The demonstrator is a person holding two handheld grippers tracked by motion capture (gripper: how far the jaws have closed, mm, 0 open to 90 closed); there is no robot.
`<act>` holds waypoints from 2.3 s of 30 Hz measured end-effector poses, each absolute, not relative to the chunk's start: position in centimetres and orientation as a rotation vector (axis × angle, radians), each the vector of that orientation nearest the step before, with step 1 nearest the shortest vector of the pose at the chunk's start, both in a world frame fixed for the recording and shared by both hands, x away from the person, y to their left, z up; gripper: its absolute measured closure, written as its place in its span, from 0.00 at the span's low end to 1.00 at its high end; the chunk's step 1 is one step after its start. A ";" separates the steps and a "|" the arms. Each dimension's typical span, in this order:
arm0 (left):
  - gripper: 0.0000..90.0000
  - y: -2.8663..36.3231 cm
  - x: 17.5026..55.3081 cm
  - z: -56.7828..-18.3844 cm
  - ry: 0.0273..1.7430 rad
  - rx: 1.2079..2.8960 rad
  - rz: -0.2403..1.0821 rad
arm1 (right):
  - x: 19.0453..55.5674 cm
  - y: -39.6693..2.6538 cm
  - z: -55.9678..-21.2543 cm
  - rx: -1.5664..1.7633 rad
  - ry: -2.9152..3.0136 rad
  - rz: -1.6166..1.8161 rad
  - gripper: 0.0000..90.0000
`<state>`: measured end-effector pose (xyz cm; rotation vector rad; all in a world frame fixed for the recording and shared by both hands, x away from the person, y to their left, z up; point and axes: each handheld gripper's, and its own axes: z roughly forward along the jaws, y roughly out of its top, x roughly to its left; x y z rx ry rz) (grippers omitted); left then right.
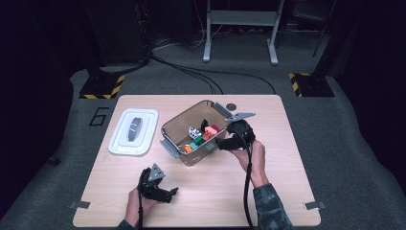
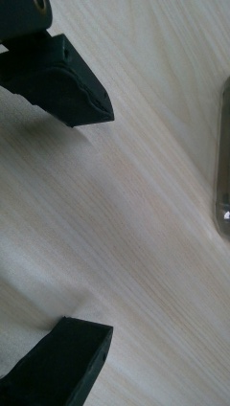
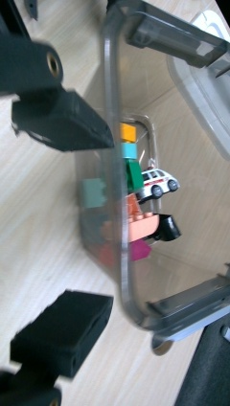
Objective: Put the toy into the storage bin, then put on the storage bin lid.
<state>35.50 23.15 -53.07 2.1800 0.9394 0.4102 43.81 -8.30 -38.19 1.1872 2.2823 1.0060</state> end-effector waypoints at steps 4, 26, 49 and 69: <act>0.03 23.1 35.5 -53.1 0.939 2.176 0.414 | 42.6 -9.6 -39.4 1.213 2.268 1.027 0.16; 0.04 23.7 35.9 -53.0 0.936 2.171 0.403 | 38.7 -16.2 -48.8 1.417 2.124 0.993 0.06; 0.07 31.8 40.6 -48.9 1.172 1.949 0.458 | 39.3 -19.5 -52.5 1.504 2.077 0.880 0.02; 0.16 37.6 51.8 -47.8 1.406 1.871 0.538 | 39.3 -19.7 -52.9 1.491 2.054 0.880 0.01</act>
